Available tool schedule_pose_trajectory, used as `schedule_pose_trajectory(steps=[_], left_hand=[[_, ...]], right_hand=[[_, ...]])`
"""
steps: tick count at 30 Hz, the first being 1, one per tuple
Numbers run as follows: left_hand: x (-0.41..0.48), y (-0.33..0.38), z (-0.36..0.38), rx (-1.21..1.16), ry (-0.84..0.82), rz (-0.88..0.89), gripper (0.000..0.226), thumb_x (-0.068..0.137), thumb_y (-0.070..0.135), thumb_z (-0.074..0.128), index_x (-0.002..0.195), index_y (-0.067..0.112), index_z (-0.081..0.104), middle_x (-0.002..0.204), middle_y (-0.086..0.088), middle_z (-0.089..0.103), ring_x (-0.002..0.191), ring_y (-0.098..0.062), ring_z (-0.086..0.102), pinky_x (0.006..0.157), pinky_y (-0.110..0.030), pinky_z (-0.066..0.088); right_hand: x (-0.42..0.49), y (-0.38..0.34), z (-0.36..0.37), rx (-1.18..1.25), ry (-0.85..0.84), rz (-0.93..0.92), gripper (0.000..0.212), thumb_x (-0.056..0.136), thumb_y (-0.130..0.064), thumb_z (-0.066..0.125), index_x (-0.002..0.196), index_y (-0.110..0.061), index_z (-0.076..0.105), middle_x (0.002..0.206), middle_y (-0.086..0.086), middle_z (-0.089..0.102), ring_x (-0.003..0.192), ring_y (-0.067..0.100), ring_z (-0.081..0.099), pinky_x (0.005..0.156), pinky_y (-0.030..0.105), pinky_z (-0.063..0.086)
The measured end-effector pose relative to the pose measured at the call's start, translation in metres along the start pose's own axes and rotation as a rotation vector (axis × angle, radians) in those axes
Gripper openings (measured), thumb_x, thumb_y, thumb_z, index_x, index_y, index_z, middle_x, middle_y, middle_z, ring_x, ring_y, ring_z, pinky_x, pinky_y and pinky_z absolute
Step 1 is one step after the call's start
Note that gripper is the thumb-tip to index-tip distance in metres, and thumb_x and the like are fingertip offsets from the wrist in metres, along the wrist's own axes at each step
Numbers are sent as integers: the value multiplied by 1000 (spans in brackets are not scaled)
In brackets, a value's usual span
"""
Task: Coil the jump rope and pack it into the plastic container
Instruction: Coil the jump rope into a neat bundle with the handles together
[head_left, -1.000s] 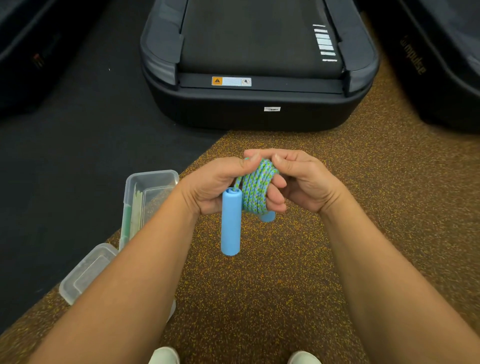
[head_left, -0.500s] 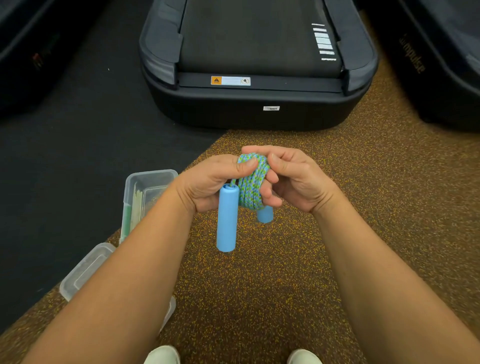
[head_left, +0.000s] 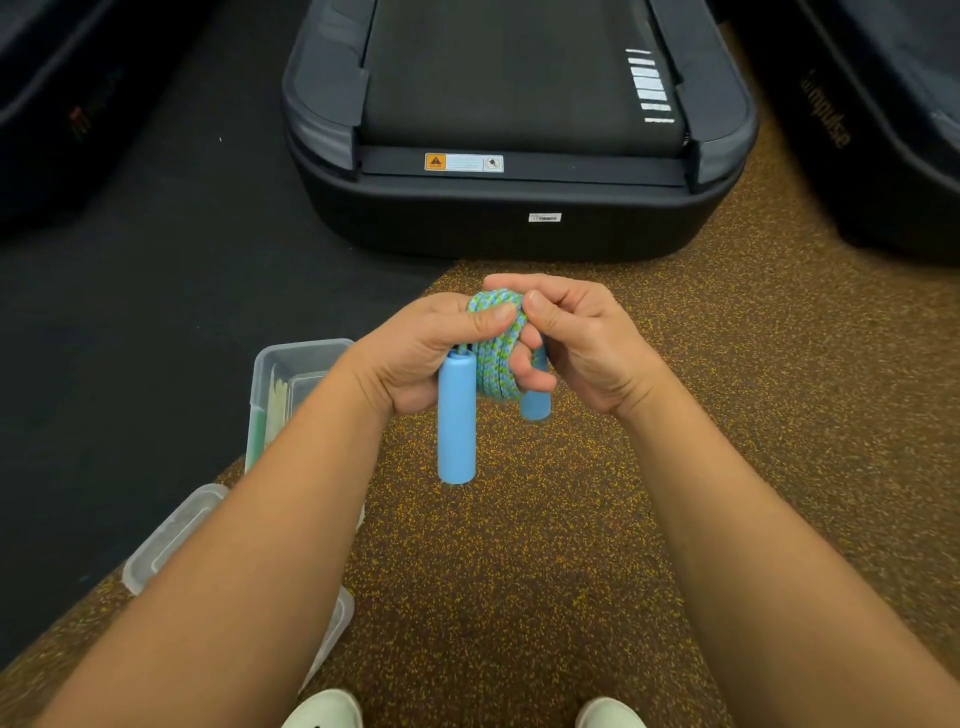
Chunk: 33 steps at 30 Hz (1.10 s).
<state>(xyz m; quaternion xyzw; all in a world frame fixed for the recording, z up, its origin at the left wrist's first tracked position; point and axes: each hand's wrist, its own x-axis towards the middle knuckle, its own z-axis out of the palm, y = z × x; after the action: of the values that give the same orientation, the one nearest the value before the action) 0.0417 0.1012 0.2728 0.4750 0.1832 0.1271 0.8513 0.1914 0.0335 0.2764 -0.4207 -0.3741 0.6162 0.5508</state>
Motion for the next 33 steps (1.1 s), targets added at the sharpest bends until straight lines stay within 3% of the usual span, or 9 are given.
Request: schedule_pose_trajectory(steps=[9,12,15,21,28,33], left_hand=[[0,-1,-5,-11,-1,6,27,88,20,51,90,-3,65,69,-13,67,77,-32,72,75,-37,57],[-1,1,-9,-27,-38,11,30,80,26,66,91,-3,66,71,-14,67,78,-33,71,76,-38,57],[-2,2,-11,-26,-33,18,33,78,27,69,91,-3,65,69,-13,67,76,-32,72,75,-38,57],[-3,9,-7,44,57,32,22,87,16,50,90,-3,62,65,-10,65,69,-28,70,73,-35,57],[2,11,-1,116,141,47,5,78,0,63,81,-3,62,62,-10,67,67,-28,71,70,-34,57],[3,11,2,85,162,49,23,75,-2,63,96,-10,59,62,-11,67,65,-27,71,73,-36,59]], right_hand=[[2,0,-3,-50,1,-30,30,95,-1,42,122,-4,55,55,0,53,50,15,61,45,23,45],[1,-3,-7,-88,-52,-22,37,93,3,42,127,-9,51,61,-2,61,59,10,64,61,21,51],[4,-4,-7,-130,-59,-36,42,91,8,43,130,-8,47,65,-4,67,64,8,66,69,19,52],[8,0,-6,-107,13,-85,33,92,6,45,122,-4,55,63,1,63,59,16,67,59,26,55],[12,1,-8,-190,90,-111,36,89,5,52,123,-5,57,91,-2,74,88,9,68,78,21,52],[12,0,-9,-230,110,-114,32,87,0,56,118,-9,62,93,-3,74,90,9,68,78,21,52]])
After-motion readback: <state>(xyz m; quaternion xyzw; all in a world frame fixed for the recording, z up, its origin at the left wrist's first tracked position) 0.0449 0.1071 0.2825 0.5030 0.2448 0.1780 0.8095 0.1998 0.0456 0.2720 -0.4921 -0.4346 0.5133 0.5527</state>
